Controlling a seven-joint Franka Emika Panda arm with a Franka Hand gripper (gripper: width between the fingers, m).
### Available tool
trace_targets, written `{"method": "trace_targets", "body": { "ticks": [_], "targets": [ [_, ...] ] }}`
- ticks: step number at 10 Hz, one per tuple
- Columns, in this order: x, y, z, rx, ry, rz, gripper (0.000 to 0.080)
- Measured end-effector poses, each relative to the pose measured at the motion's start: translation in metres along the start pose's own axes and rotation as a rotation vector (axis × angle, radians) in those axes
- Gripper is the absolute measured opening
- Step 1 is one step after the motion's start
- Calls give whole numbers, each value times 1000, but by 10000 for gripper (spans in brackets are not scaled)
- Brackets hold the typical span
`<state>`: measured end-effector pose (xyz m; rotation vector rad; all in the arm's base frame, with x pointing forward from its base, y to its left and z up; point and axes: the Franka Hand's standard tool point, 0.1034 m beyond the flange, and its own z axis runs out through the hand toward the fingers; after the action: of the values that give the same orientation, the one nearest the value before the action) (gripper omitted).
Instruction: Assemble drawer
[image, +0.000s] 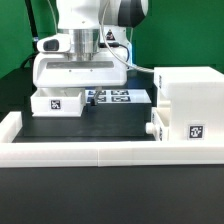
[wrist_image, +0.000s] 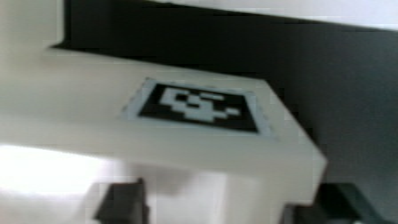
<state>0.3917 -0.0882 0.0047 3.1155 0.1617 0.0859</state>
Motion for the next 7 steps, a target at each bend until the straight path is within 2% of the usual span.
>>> {"method": "trace_targets", "body": {
  "ticks": [1, 2, 3, 4, 7],
  "targets": [
    [0, 0, 0, 0, 0, 0, 239],
    [0, 0, 0, 0, 0, 0, 239],
    [0, 0, 0, 0, 0, 0, 71],
    [0, 0, 0, 0, 0, -1, 40],
    [0, 0, 0, 0, 0, -1, 40]
  ]
}}
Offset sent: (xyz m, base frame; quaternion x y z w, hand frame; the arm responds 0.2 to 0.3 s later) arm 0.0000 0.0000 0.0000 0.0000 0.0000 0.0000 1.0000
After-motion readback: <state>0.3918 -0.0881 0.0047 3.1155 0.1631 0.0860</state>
